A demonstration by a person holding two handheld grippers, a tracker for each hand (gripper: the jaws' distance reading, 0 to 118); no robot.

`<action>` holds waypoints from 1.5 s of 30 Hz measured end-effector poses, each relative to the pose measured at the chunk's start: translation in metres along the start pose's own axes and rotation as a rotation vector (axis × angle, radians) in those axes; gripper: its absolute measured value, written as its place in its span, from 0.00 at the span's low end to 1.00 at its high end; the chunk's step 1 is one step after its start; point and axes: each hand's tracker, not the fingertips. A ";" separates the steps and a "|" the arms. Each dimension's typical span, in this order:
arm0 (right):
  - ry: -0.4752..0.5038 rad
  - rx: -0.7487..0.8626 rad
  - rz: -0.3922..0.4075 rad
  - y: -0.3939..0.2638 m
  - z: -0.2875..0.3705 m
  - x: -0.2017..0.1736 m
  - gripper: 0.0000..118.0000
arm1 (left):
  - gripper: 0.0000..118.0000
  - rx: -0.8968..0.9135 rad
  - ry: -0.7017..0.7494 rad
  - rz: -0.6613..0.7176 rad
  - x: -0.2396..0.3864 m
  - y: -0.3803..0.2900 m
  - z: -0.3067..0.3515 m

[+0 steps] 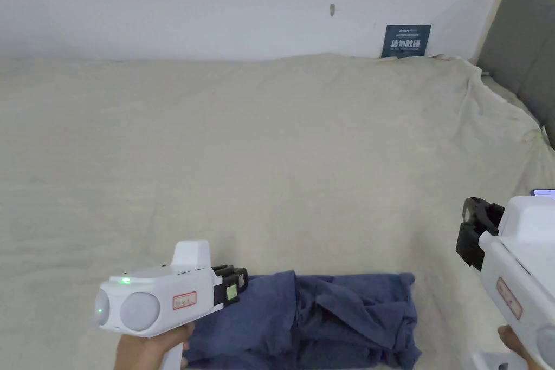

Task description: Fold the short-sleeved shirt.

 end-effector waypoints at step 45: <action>0.023 -0.045 0.028 -0.004 -0.015 -0.020 0.00 | 0.05 -0.204 -0.016 0.270 -0.105 -0.025 -0.015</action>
